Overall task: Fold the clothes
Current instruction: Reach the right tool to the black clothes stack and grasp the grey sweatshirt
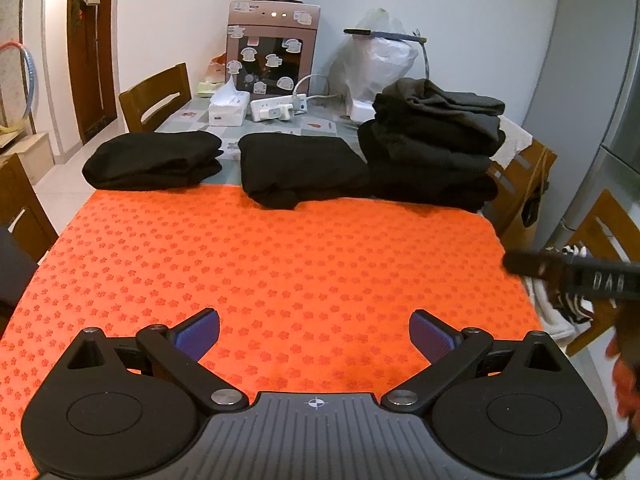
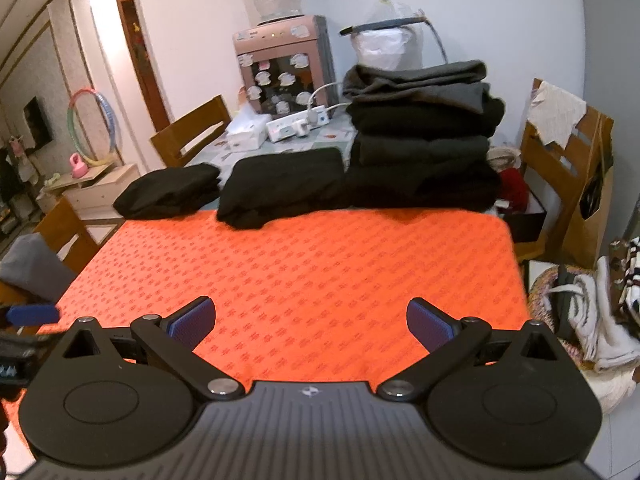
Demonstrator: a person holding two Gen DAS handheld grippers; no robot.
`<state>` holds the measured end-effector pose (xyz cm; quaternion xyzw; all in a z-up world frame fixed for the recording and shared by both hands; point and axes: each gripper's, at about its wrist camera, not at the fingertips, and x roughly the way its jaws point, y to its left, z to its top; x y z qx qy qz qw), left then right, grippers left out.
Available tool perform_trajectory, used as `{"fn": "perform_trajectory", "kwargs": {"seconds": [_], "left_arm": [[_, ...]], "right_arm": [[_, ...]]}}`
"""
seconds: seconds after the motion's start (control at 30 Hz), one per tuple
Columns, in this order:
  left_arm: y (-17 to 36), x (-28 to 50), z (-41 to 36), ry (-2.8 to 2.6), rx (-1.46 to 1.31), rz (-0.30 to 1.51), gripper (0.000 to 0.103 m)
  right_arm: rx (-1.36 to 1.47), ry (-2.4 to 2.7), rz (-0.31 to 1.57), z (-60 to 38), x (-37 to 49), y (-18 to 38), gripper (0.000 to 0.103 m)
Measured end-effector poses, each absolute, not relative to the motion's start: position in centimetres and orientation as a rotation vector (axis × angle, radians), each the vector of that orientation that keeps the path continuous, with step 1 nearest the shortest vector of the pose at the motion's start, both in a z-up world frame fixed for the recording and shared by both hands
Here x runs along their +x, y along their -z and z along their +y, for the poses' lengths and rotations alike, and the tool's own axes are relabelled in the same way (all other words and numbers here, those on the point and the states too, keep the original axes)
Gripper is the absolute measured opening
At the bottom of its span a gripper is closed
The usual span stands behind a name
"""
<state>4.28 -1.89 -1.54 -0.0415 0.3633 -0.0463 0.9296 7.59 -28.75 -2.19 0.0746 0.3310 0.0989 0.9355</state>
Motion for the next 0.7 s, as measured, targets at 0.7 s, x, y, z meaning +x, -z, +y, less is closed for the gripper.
{"fn": "perform_trajectory", "kwargs": {"seconds": [0.7], "left_arm": [[0.9,8.4,-1.0,-0.011,-0.180,0.764,0.101]], "right_arm": [[0.289,-0.038,0.562,-41.7,29.7,-1.2,0.102]]}}
